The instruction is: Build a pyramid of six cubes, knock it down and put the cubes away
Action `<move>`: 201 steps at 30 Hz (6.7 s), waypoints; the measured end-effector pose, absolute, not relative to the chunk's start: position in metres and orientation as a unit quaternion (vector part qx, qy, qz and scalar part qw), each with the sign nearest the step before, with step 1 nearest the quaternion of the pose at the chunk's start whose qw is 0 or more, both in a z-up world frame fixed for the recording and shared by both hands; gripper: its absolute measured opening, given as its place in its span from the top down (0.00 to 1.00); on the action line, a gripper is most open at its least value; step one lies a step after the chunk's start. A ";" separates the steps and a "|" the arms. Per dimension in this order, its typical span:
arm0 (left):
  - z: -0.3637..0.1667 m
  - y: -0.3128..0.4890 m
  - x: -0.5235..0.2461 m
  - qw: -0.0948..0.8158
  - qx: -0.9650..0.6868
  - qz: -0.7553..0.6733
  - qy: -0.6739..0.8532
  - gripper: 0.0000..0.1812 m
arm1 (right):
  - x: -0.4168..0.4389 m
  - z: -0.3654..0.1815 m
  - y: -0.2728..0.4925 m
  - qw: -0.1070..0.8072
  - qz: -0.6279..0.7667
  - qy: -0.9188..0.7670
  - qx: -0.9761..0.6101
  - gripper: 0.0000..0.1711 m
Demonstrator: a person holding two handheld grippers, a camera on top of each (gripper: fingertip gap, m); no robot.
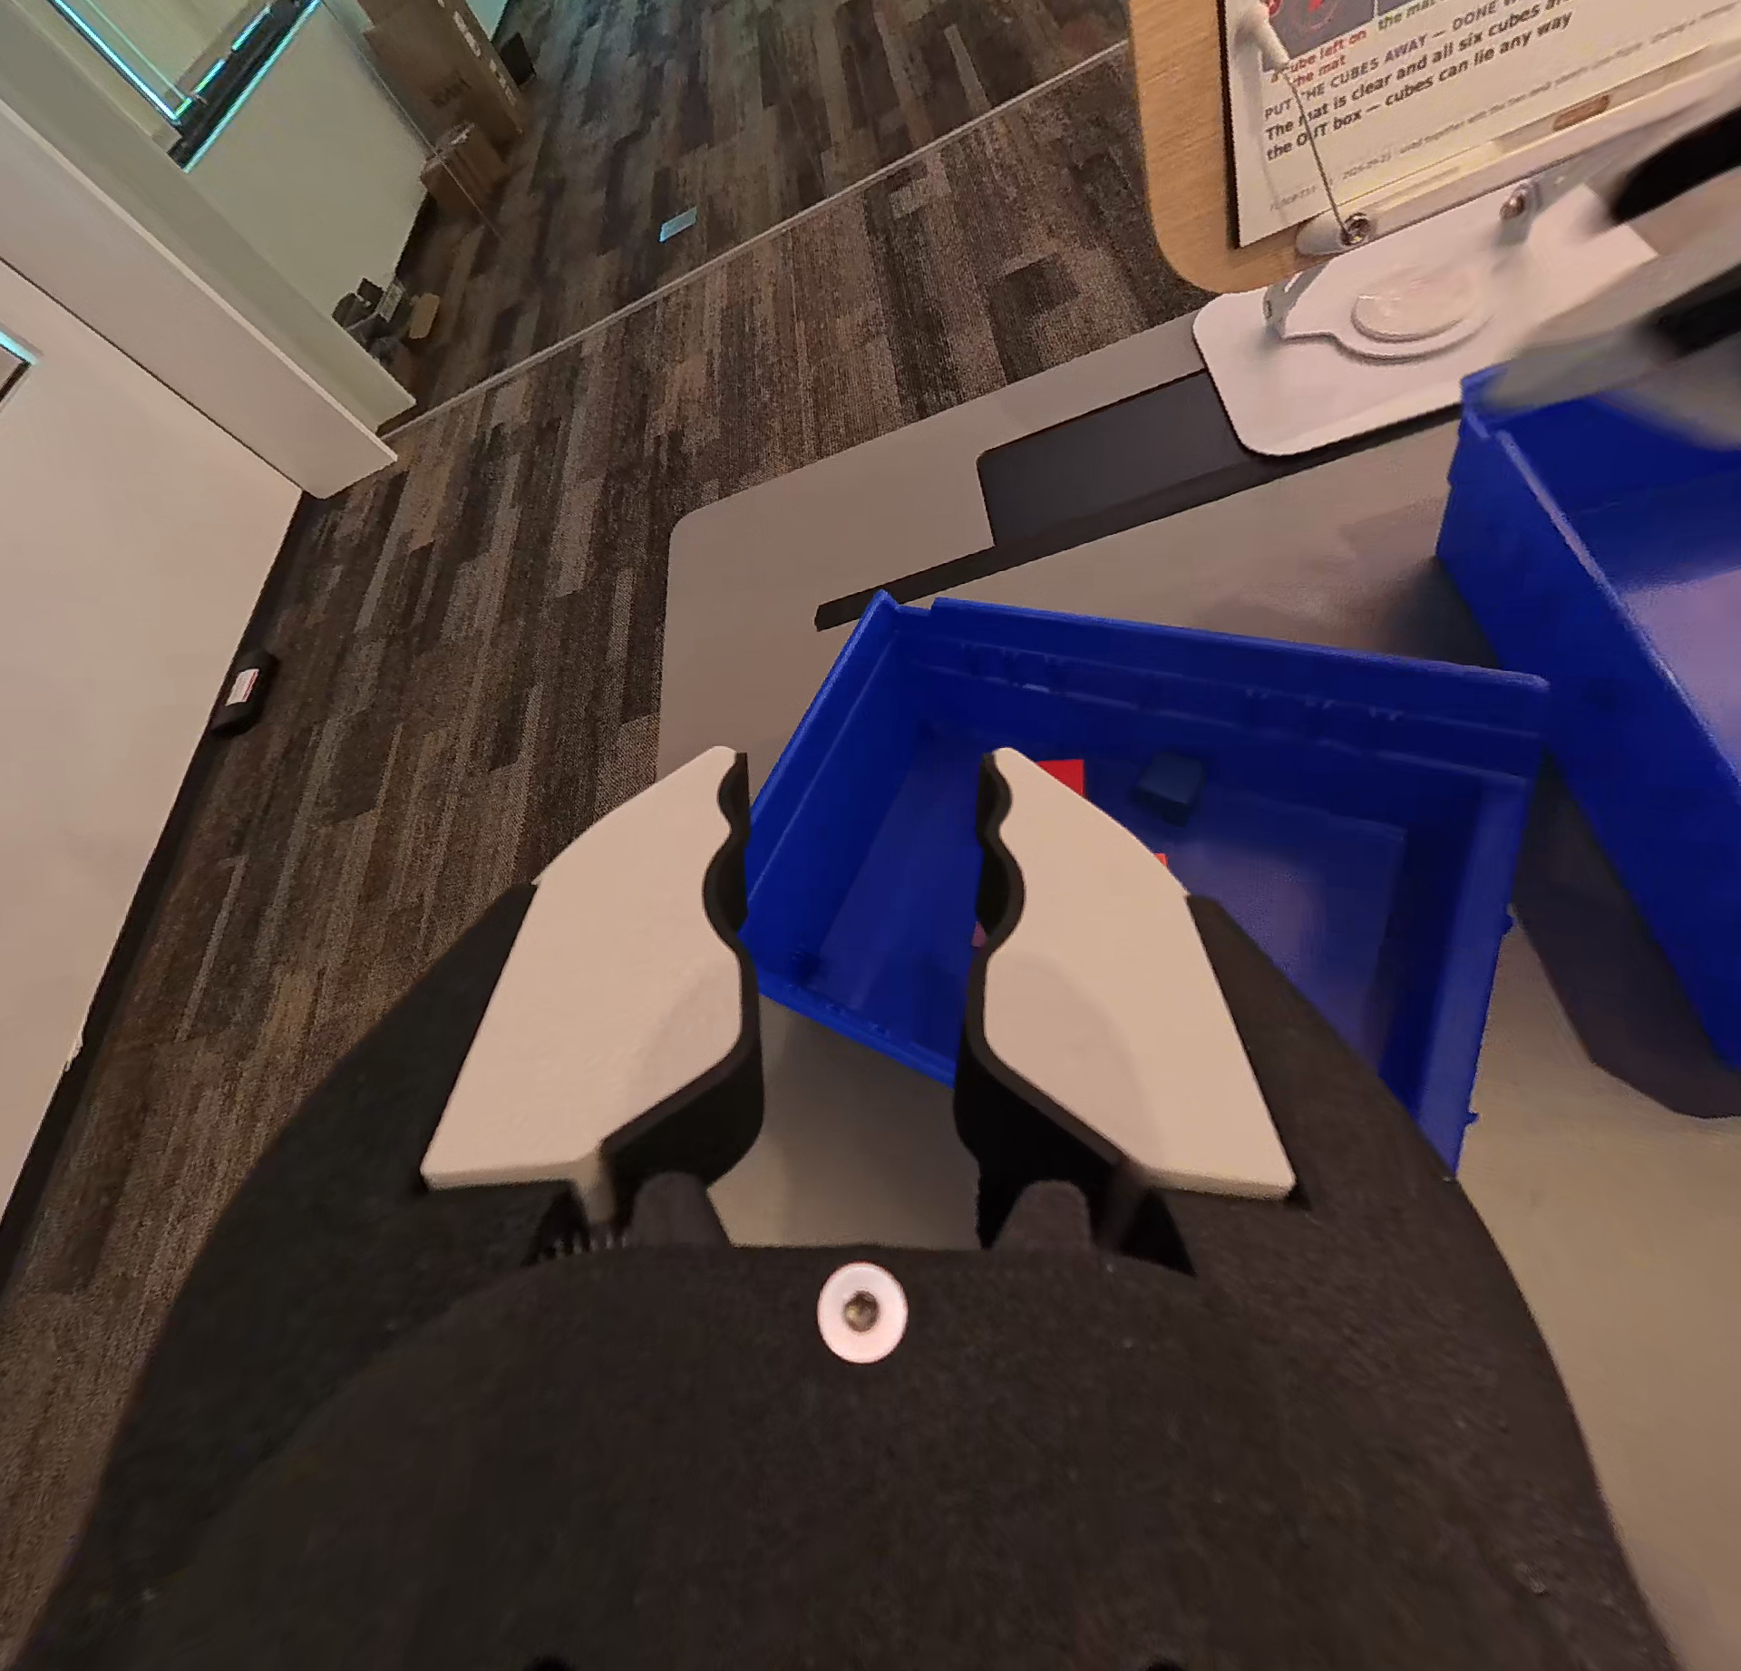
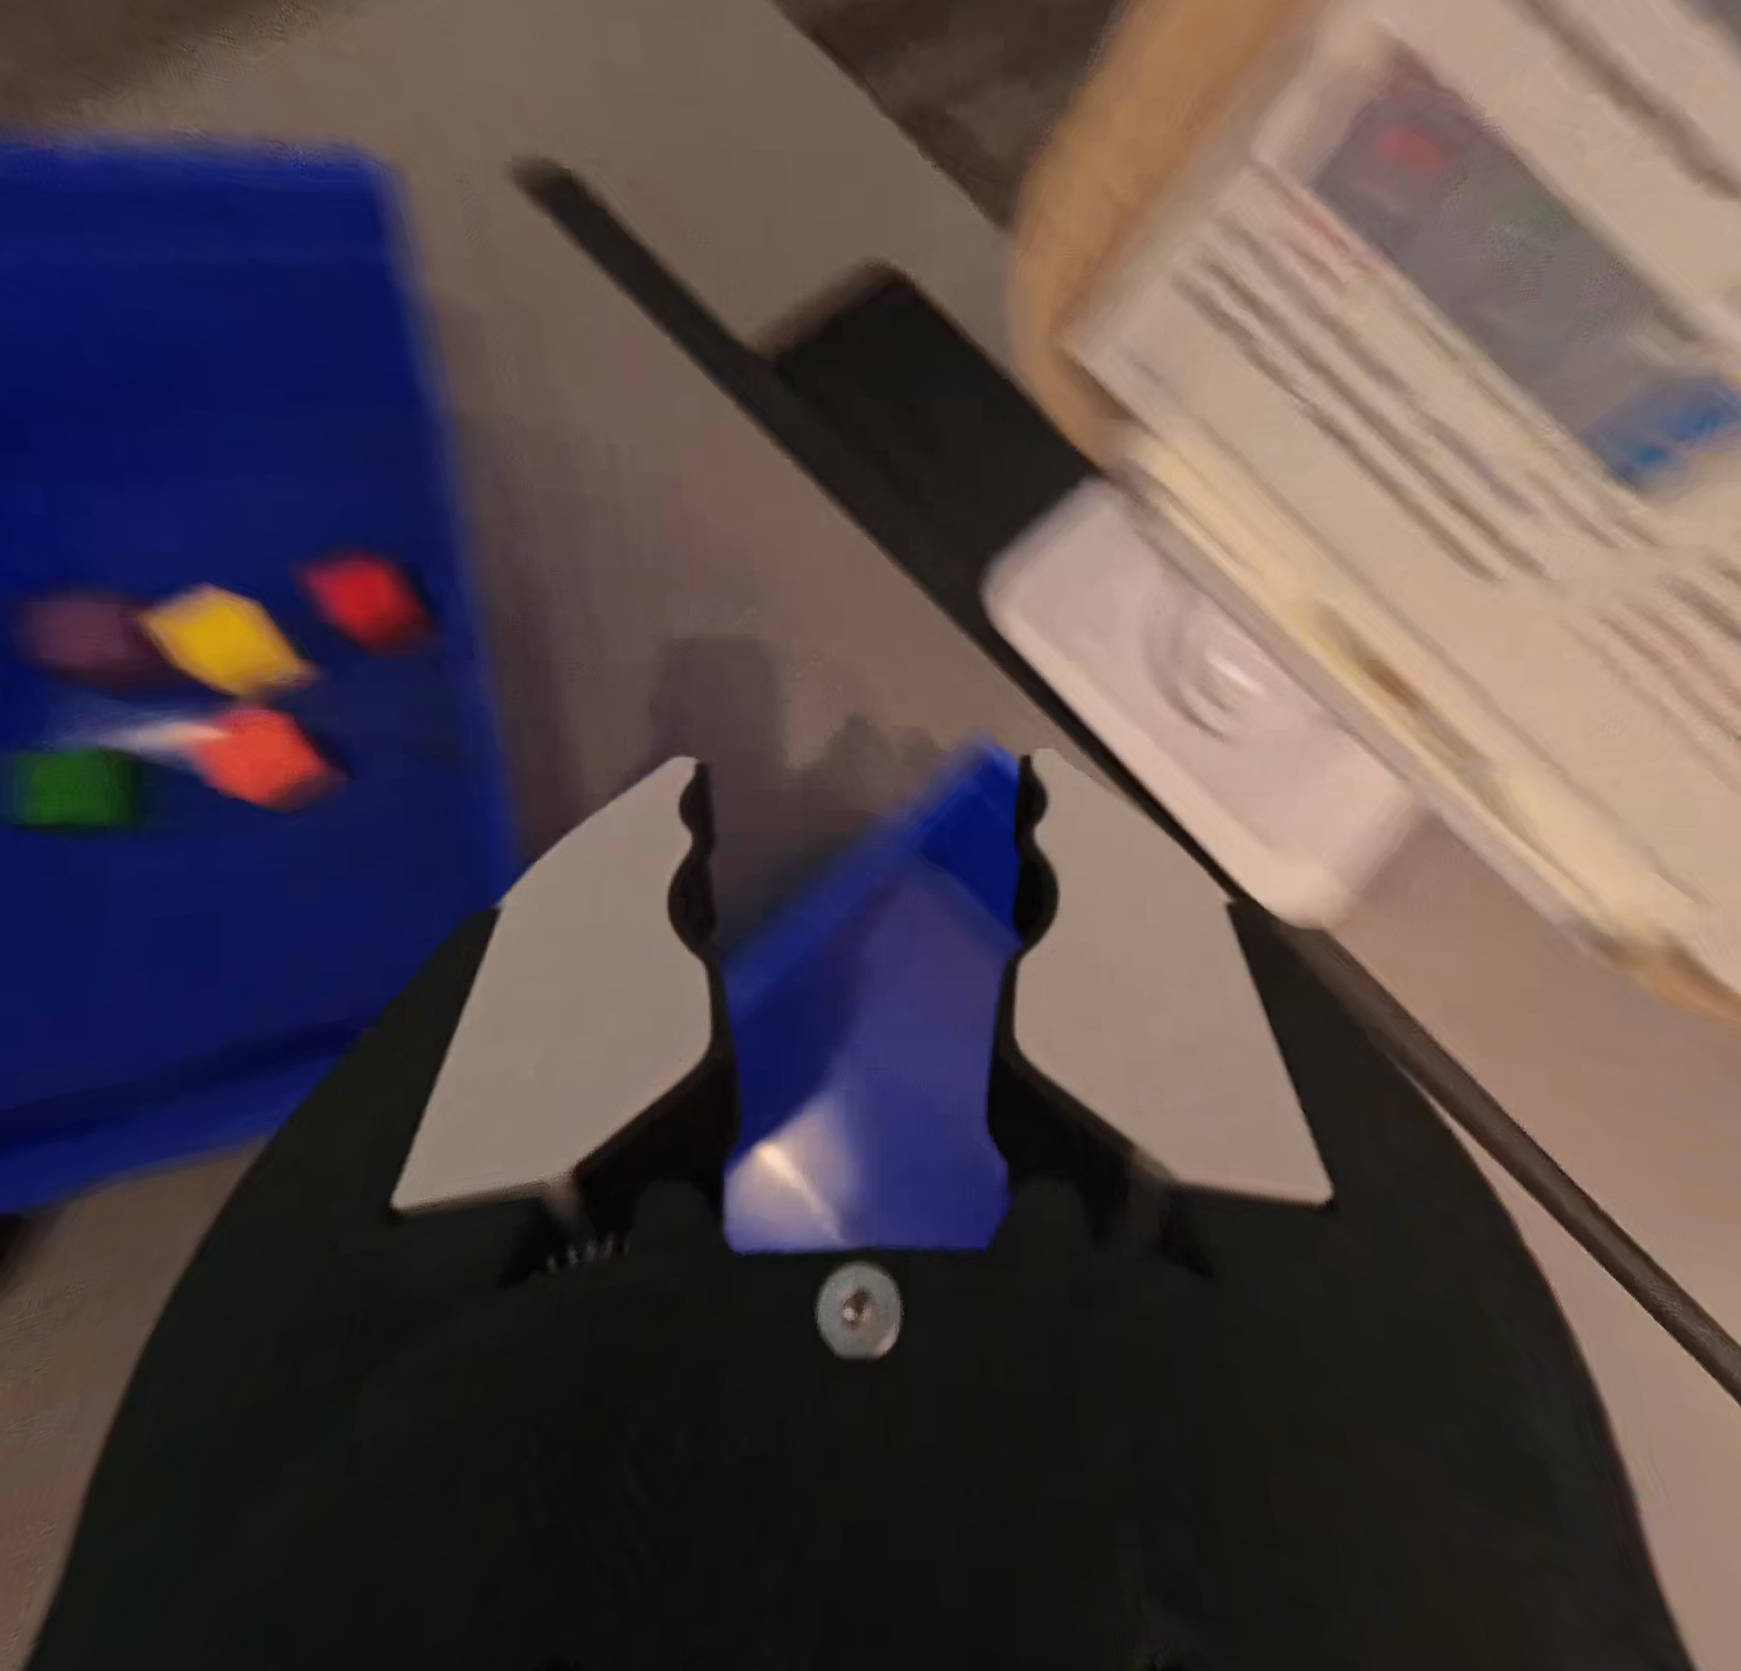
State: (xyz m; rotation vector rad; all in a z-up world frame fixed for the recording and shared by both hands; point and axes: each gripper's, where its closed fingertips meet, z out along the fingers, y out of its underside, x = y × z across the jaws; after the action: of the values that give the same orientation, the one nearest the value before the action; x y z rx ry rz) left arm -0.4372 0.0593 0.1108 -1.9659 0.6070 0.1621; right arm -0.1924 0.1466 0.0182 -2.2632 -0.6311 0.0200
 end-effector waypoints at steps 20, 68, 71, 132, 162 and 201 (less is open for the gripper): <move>0.093 0.053 -0.394 0.468 -0.813 0.115 0.326 0.71 | 0.029 -0.119 0.016 0.093 0.095 -0.050 -0.990 0.96; 0.145 0.108 -0.453 0.573 -0.771 0.262 0.095 0.63 | 0.262 0.028 -0.034 0.529 -0.079 0.085 -0.841 0.71; 0.148 0.105 -0.445 0.579 -0.764 0.266 0.101 0.63 | 0.228 0.039 -0.018 0.544 -0.063 0.053 -0.835 0.71; -0.003 0.001 -0.461 0.450 -0.891 -0.053 0.029 0.47 | 0.210 0.005 -0.014 0.505 -0.021 -0.038 -0.862 0.70; -0.093 0.089 -0.493 0.145 -0.979 0.074 0.126 0.83 | 0.196 -0.005 -0.017 0.472 -0.002 -0.080 -0.878 0.70; -0.021 0.074 -0.350 0.402 -0.730 0.000 0.553 0.71 | 0.182 -0.032 -0.005 0.422 -0.036 -0.125 -0.897 0.70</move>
State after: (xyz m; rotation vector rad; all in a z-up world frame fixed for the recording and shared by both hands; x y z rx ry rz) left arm -0.3503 0.0742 -0.0206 -1.8451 1.3971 -0.0010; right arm 0.1822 -0.0045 -0.0317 -2.2467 -0.3118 -0.0893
